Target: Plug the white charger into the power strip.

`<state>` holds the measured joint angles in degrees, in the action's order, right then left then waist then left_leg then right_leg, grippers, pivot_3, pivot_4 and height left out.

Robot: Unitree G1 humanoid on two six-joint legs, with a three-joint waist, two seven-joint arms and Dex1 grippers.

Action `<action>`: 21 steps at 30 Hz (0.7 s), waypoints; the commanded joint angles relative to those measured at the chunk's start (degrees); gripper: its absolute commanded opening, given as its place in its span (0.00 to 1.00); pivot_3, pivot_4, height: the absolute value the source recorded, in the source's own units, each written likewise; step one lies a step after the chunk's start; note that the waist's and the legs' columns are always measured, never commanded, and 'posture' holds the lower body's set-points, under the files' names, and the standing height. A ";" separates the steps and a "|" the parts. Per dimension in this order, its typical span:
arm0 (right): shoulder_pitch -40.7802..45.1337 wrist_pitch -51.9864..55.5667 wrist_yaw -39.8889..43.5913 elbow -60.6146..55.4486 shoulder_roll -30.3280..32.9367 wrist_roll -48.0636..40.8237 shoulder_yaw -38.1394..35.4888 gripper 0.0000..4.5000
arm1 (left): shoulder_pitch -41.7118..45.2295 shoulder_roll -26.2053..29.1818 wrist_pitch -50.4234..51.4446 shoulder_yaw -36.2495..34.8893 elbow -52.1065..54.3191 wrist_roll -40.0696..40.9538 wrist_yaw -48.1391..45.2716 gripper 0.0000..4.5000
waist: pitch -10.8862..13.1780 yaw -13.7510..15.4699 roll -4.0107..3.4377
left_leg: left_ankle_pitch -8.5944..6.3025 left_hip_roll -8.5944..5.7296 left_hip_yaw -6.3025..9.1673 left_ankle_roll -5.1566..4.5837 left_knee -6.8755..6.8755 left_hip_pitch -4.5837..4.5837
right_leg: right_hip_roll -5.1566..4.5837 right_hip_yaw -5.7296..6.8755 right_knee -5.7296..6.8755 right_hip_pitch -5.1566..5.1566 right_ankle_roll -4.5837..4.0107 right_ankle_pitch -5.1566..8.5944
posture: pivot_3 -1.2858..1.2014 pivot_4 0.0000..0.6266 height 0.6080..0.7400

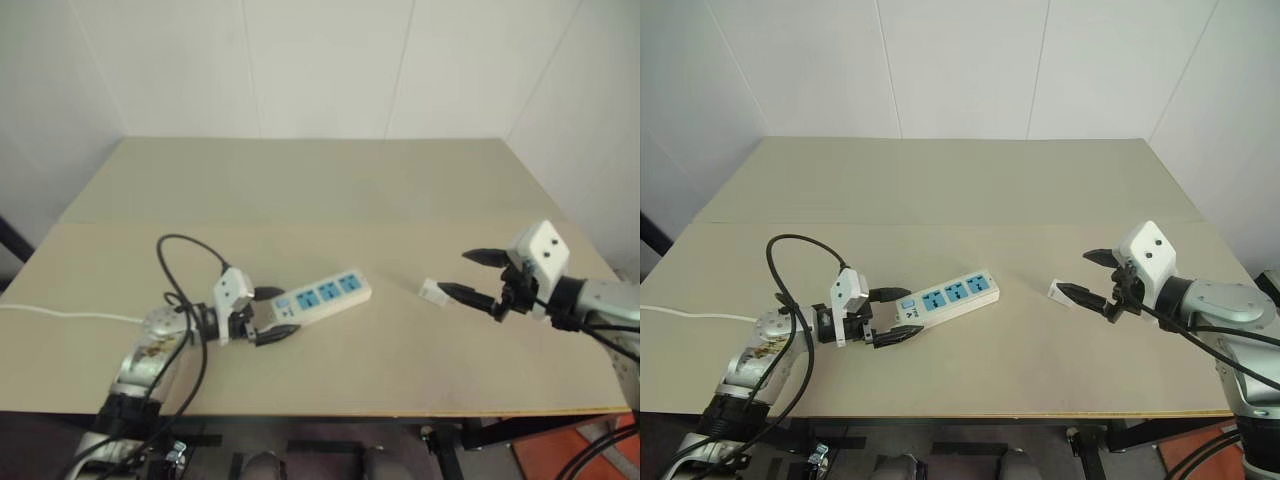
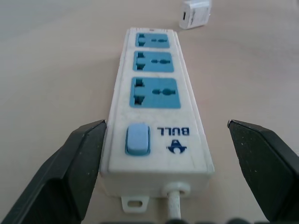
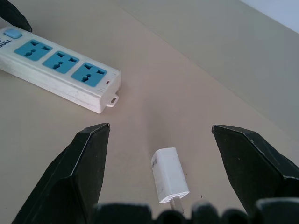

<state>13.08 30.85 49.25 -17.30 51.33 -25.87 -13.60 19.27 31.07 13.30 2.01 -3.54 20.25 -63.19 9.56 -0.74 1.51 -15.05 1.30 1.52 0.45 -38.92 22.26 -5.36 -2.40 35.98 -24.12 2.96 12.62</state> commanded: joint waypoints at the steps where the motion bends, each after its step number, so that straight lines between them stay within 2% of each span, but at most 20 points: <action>1: -0.15 0.74 -0.75 -1.99 0.27 -1.08 -2.57 0.92 | 0.05 1.81 0.64 -2.67 3.18 3.91 -2.78 0.99 | 0.00 -0.01 0.00 | 0.00 0.00 0.00 0.00 0.00 0.00 | 0.00 0.00 0.00 0.00 0.00 0.00 | 0.52 0.24 1.00; 3: -0.34 0.90 -0.86 -2.17 0.26 -1.19 -2.69 0.92 | 0.10 2.15 0.78 -3.67 3.37 5.19 -3.14 0.99 | 0.00 -0.02 0.00 | 0.00 0.00 0.00 0.00 0.00 -0.02 | 0.00 0.00 0.01 0.01 0.00 0.00 | 0.52 0.24 1.00; 7: -0.48 1.27 -1.33 -2.63 -0.09 -1.35 -2.49 0.92 | 1.05 0.56 -5.09 -4.41 -1.27 3.73 -2.94 0.99 | -0.01 -0.01 -0.02 | 0.00 0.00 -0.01 0.00 0.00 -0.04 | 0.00 -0.01 0.01 0.03 0.00 0.00 | 0.52 0.24 1.00; 21: -0.46 2.47 -1.99 -4.04 -0.31 -1.95 -3.20 0.92 | 6.48 -5.04 -18.04 0.92 -19.10 -3.06 -6.55 0.99 | -0.01 0.03 -0.02 | 0.00 -0.01 -0.01 0.00 -0.01 -0.02 | 0.00 0.00 -0.02 0.04 0.00 0.00 | 0.52 0.24 1.00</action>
<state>12.44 32.94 47.63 -19.40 51.09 -26.36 -14.41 24.64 26.23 -2.54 2.76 -21.81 17.87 -69.58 9.55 -0.71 1.50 -15.05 1.30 1.51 0.44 -38.92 22.24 -5.36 -2.40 35.96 -24.07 2.96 12.62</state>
